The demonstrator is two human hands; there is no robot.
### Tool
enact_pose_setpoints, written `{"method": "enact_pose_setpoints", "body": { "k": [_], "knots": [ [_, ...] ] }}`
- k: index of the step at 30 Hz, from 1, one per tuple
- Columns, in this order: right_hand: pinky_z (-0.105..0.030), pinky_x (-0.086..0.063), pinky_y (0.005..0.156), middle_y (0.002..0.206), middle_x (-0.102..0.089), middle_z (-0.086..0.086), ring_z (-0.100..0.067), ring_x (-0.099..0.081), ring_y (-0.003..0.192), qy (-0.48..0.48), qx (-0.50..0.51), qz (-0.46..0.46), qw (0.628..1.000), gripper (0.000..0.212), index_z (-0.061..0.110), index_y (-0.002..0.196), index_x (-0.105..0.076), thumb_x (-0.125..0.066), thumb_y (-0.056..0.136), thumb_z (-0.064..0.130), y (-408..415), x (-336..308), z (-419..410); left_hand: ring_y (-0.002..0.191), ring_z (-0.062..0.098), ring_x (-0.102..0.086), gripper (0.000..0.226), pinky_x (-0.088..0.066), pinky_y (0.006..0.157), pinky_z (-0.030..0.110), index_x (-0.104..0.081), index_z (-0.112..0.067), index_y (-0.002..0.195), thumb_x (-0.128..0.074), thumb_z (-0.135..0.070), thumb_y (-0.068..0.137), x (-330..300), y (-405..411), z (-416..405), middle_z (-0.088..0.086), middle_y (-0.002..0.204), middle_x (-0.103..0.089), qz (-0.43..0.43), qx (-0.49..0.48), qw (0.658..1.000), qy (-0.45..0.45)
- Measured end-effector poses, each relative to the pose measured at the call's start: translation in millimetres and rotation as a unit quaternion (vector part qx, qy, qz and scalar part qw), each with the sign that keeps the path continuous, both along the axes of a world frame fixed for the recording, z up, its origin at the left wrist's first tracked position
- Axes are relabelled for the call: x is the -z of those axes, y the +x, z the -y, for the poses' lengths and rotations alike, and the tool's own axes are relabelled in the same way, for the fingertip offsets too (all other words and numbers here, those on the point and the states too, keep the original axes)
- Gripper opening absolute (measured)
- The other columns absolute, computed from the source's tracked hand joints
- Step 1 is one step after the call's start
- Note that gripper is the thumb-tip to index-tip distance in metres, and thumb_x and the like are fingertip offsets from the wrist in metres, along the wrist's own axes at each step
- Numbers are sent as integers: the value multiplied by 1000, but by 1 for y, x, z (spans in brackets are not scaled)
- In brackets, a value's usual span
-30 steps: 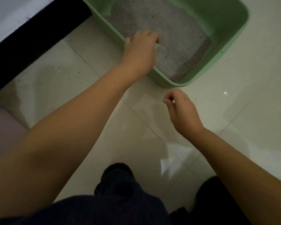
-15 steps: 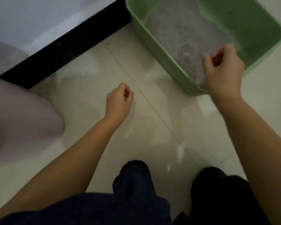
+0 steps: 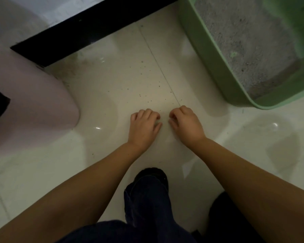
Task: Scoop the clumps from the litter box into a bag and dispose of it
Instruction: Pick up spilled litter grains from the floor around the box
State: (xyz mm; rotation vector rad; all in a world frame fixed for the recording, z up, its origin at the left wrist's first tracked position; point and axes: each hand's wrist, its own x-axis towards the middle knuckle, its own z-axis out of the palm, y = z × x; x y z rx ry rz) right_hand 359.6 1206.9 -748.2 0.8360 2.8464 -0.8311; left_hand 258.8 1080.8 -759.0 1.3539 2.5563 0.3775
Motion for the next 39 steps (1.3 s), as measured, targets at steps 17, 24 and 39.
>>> {"method": "enact_pose_setpoints", "body": {
  "k": [17,24,39],
  "knots": [
    [-38,-38,73,101,-57,-18,-35,-53,94,61,-21,65,996,12,2,97,-59,-51,88,0,-11,-1,4,68,24,-59,22,-26,68,30,-63,-15,73,-45,-23,83,5,-11,-19,1,71,-60,-60,107,992,-12],
    [-22,-31,69,83,-48,-10,-18,-45,78,27,218,-266,939,13,0,92,-55,-43,92,4,-9,-112,-74,75,28,-56,24,-23,69,29,-61,-11,79,-42,-22,85,-27,-10,-54,8,78,-59,-10,42,997,70],
    [-26,-41,77,98,-61,-19,-20,-54,89,86,178,-206,958,21,0,103,-61,-47,89,5,11,-100,-80,97,31,-56,28,-39,84,35,-64,-8,105,-50,-21,85,-67,-32,-125,13,103,-61,52,81,978,186]
  ]
}}
